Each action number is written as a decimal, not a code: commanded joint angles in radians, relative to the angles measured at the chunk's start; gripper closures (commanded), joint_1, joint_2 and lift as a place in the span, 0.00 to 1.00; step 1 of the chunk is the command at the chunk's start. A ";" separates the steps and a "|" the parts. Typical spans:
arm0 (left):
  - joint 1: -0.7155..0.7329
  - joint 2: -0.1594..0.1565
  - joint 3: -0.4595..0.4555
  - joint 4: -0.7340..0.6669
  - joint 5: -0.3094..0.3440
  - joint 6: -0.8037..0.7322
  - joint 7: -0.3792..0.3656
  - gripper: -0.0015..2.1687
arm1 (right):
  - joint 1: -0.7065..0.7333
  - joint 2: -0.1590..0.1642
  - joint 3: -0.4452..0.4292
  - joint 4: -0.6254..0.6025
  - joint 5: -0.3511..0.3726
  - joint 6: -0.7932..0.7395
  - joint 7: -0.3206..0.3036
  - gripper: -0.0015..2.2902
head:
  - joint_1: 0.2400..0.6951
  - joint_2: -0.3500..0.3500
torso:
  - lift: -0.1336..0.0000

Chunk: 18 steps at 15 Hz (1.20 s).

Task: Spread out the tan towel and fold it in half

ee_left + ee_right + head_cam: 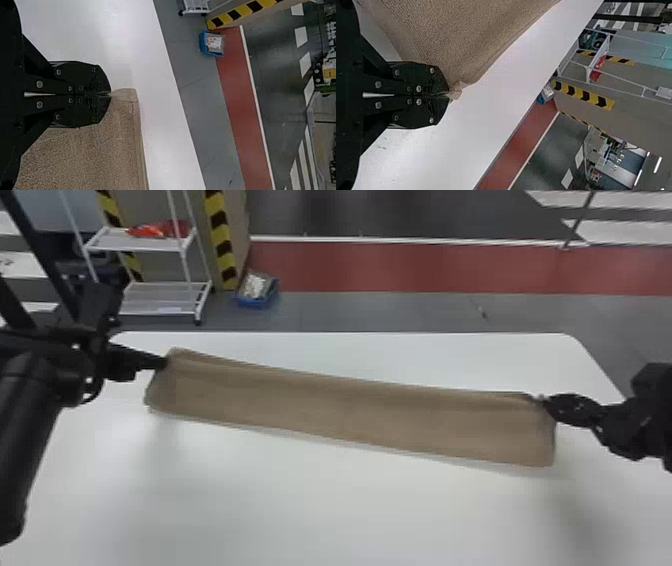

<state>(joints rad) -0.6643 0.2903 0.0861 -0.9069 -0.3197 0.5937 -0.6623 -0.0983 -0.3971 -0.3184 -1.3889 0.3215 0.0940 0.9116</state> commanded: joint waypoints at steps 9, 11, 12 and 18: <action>0.005 -0.014 0.001 0.005 0.001 -0.030 0.012 0.84 | -0.074 0.000 0.015 0.102 0.037 -0.009 -0.014 0.62 | 1.00 0.44 | 0.07; 0.009 -0.022 0.001 0.006 -0.001 -0.036 0.015 0.84 | -0.084 0.000 0.019 0.123 0.047 -0.015 -0.027 0.62 | 1.00 0.44 | 0.07; 0.011 -0.023 0.001 0.006 -0.002 -0.048 0.021 0.84 | -0.086 0.001 0.022 0.125 0.048 -0.015 -0.037 0.62 | 1.00 0.43 | 0.07; 0.037 -0.022 0.000 0.002 0.008 -0.137 0.056 0.00 | -0.106 0.023 0.070 0.145 0.074 0.053 -0.174 0.00 | 1.00 0.41 | 0.07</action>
<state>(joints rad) -0.6306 0.2646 0.0859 -0.9029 -0.3152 0.4643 -0.6052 -0.2014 -0.3789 -0.2572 -1.2443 0.3909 0.1352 0.7427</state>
